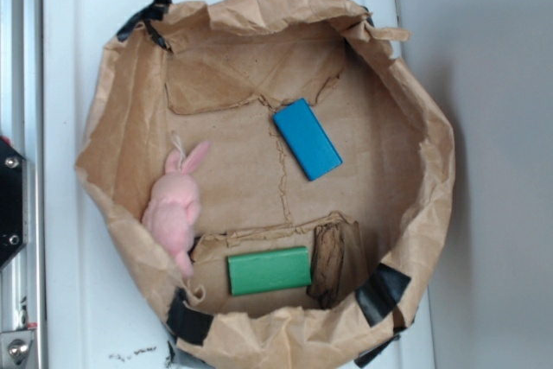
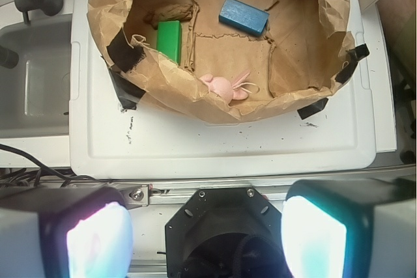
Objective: Grab the blue block.
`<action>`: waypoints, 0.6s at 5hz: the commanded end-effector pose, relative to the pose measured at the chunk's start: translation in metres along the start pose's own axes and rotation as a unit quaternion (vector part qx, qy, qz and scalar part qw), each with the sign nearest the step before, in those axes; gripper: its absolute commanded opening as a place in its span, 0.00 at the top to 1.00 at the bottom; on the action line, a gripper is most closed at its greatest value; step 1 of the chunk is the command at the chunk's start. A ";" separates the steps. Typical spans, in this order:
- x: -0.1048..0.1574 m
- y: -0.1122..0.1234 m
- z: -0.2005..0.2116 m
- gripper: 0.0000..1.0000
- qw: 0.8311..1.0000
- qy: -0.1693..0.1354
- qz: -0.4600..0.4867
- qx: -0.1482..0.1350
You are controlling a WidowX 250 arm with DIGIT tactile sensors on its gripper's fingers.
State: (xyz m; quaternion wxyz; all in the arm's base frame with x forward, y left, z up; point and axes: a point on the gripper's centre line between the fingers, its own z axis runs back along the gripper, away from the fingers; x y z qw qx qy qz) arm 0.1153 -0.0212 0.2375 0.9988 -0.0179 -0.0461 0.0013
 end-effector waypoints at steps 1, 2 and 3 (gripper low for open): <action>0.000 0.000 0.000 0.00 1.000 0.000 0.000 0.000; 0.049 -0.023 -0.013 0.00 0.997 -0.004 0.071 0.002; 0.100 -0.028 -0.020 0.00 0.993 0.006 0.115 0.005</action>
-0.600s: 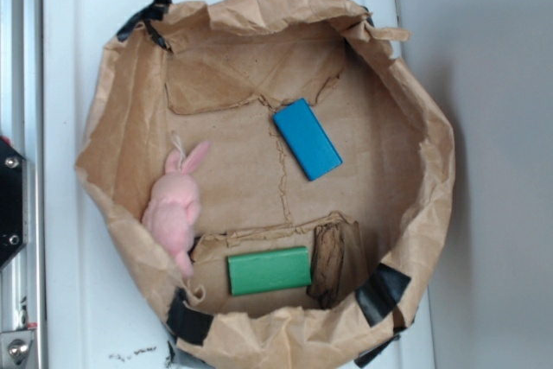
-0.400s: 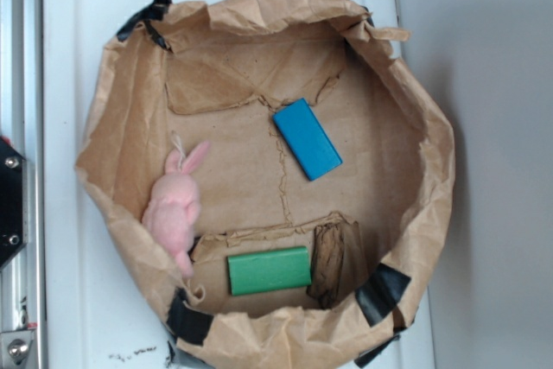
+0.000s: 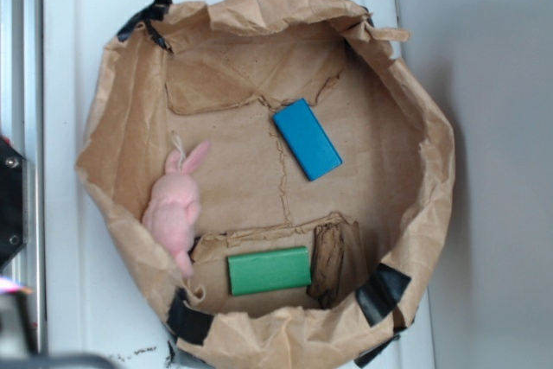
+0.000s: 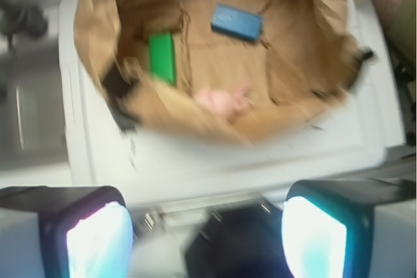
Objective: Grab the blue block.
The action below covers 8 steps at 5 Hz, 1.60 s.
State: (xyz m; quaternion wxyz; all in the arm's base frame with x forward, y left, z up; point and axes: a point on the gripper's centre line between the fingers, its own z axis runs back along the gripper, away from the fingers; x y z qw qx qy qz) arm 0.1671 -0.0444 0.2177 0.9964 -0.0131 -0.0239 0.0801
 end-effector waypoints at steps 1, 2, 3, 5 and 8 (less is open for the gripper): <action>0.079 -0.009 0.006 0.00 0.993 -0.022 0.111 -0.017; 0.106 0.008 0.001 0.00 0.999 -0.037 -0.014 -0.034; 0.106 0.008 0.001 0.00 0.999 -0.037 -0.014 -0.034; 0.127 0.006 -0.006 0.00 0.990 -0.009 -0.139 -0.020; 0.127 0.020 -0.037 0.00 0.891 -0.022 -0.454 0.008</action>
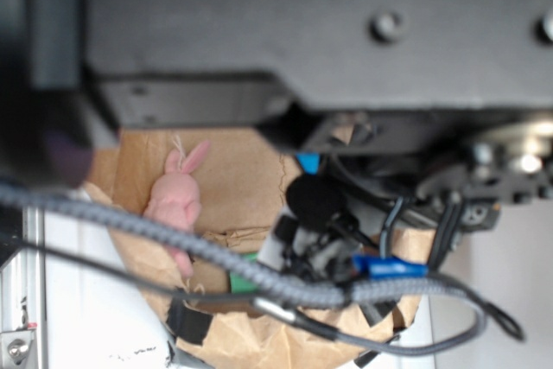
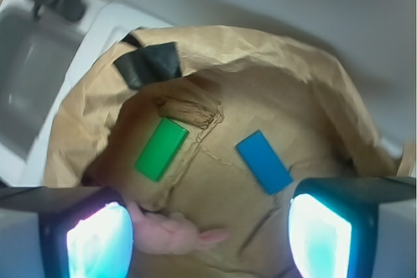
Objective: Grab the blue block.
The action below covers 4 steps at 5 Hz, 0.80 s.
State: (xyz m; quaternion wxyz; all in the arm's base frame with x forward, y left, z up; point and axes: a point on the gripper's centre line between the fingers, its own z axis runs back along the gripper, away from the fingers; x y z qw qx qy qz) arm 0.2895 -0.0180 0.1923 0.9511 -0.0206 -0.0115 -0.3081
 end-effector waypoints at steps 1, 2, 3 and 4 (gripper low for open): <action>-0.002 0.023 -0.027 0.00 0.996 -0.020 -0.078 0.038; 0.001 0.028 -0.055 0.00 0.998 -0.029 -0.053 0.027; 0.001 0.028 -0.055 0.00 0.998 -0.029 -0.053 0.027; 0.001 0.028 -0.055 0.00 0.998 -0.029 -0.053 0.027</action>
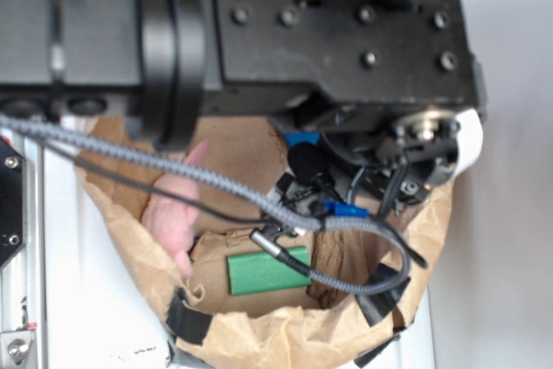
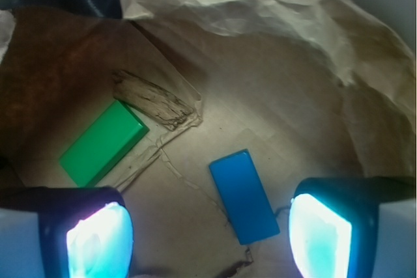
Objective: Grab the blue block.
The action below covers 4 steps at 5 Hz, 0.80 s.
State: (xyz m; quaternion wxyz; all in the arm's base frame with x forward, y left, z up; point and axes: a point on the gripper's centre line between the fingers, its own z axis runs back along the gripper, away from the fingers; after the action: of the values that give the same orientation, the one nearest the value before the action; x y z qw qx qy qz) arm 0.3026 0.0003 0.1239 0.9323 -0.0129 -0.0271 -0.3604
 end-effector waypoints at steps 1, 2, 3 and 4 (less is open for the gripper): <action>0.003 0.004 0.013 0.00 1.000 -0.017 0.002 0.016; 0.003 0.004 0.013 0.00 1.000 -0.017 0.002 0.016; -0.018 0.002 0.006 0.00 0.999 -0.016 -0.031 0.003; -0.034 0.002 -0.004 0.00 0.999 -0.017 -0.048 0.002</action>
State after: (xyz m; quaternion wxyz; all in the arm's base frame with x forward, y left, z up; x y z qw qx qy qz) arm 0.2749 0.0216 0.1014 0.9144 -0.0312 -0.0201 -0.4031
